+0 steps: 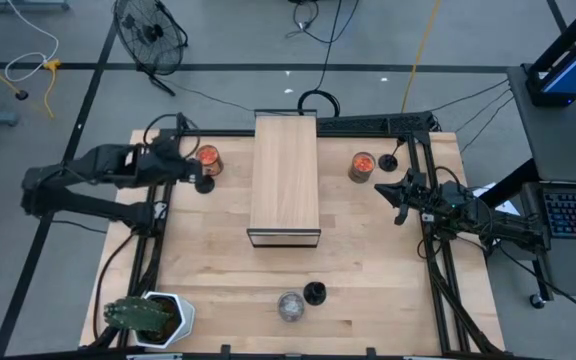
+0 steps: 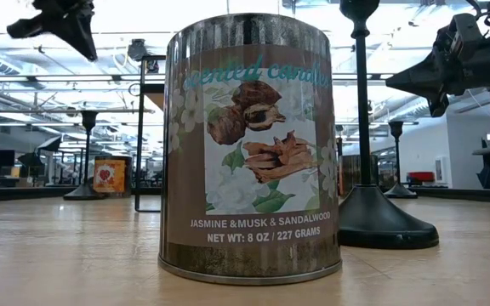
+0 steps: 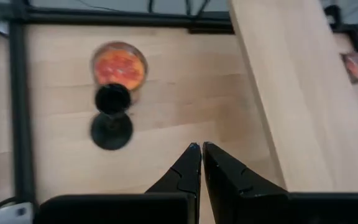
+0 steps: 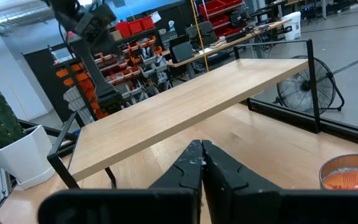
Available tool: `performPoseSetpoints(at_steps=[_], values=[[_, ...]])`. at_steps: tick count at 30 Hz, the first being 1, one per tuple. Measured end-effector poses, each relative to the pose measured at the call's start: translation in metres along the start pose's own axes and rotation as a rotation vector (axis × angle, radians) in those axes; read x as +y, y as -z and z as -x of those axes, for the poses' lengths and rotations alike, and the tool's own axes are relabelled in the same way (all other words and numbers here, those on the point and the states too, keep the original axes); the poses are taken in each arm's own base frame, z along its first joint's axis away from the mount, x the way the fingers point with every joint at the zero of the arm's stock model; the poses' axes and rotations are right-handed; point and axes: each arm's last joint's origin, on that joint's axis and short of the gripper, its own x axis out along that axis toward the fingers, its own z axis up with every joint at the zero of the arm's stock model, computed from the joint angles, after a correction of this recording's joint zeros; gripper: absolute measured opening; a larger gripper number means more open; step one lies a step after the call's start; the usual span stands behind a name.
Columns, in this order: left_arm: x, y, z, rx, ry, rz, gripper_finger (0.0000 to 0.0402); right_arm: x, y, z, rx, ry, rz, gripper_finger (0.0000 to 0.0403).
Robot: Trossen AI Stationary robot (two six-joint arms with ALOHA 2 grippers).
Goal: Pick & Place candle stick holders
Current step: Put the top left black candle holder on the shelf
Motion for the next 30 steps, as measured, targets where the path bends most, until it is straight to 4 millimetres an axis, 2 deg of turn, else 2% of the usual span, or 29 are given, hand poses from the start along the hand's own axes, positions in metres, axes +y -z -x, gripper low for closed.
performPoseSetpoints(at_steps=[5, 13, 20, 30], values=[[-0.01, -0.016, -0.006, 0.038, -0.118, 0.034, 0.0019, 0.0, 0.0, 0.0, 0.0, 0.0, 0.0, 0.0], [-0.004, -0.028, -0.029, 0.192, -0.32, 0.098, 0.0019, 0.0, 0.0, 0.0, 0.0, 0.0, 0.001, 0.0], [0.001, -0.04, -0.037, 0.194, -0.342, 0.083, 0.0019, 0.0, 0.0, 0.0, -0.002, 0.004, 0.001, 0.0], [0.003, -0.046, -0.041, 0.226, -0.303, 0.085, 0.003, 0.0, 0.0, 0.0, -0.002, 0.004, 0.001, 0.0]])
